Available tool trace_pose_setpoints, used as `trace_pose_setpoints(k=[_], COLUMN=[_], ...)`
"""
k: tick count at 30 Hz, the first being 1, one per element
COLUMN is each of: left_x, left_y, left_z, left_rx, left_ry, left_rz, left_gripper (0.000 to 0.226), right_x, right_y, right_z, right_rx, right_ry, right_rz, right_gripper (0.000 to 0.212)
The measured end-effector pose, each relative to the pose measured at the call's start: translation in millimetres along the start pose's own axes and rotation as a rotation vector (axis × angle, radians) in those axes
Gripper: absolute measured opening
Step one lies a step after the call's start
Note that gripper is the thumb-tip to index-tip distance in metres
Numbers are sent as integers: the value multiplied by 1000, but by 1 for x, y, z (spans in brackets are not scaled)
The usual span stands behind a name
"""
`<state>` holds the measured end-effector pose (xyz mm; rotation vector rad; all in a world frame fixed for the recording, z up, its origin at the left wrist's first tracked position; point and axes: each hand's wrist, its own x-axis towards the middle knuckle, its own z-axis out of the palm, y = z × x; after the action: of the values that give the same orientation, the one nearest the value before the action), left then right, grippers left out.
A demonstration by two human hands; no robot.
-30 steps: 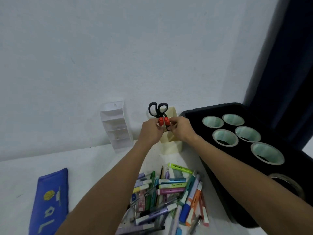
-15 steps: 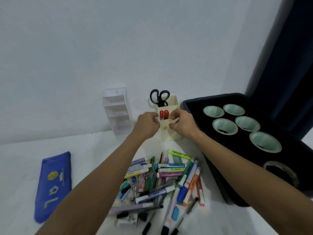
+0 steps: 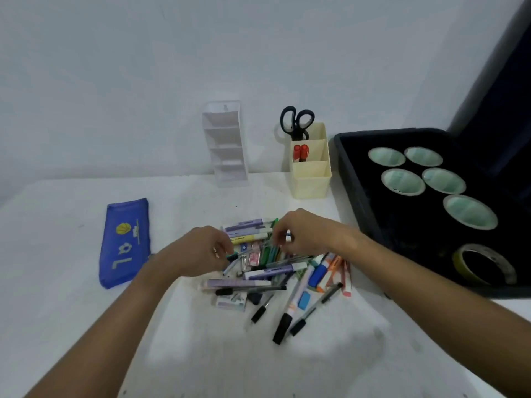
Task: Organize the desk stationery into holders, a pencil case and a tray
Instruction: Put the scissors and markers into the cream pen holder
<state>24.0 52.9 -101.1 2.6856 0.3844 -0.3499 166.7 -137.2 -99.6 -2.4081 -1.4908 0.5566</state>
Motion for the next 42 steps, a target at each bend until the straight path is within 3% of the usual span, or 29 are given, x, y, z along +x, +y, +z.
trace_pose_setpoints(k=[5,12,17,20,24,33,37,42], left_x=[-22,-42,-38,-26,-16,-1,13,35], left_y=[-21,3,13,13,25,40,55,86], left_z=[11,42,51,42,43,50,46,55], left_rx=[-15,-36,-127,-160,-148,-120,-147,-190], left_ry=[45,74,139,265,271,268,266,242], left_rz=[-68,44,9,-35,17,30,75,157], left_gripper=[18,11,5,10,12,14,15,14], right_x=[8,-23,-54,-63,-67,-79,-84,-93], right_y=[0,-12,-15,-17,-17,-9,2,26], right_z=[2,14,32,40,45,71,48,0], right_rx=[-63,-119,-188,-177,-158,-251,-56,209], right_ry=[-14,-251,-198,-186,-160,98,199,524], right_rz=[49,6,-49,-99,-112,-249,-193,-12], right_gripper=[12,11,28,30,31,30,25,22])
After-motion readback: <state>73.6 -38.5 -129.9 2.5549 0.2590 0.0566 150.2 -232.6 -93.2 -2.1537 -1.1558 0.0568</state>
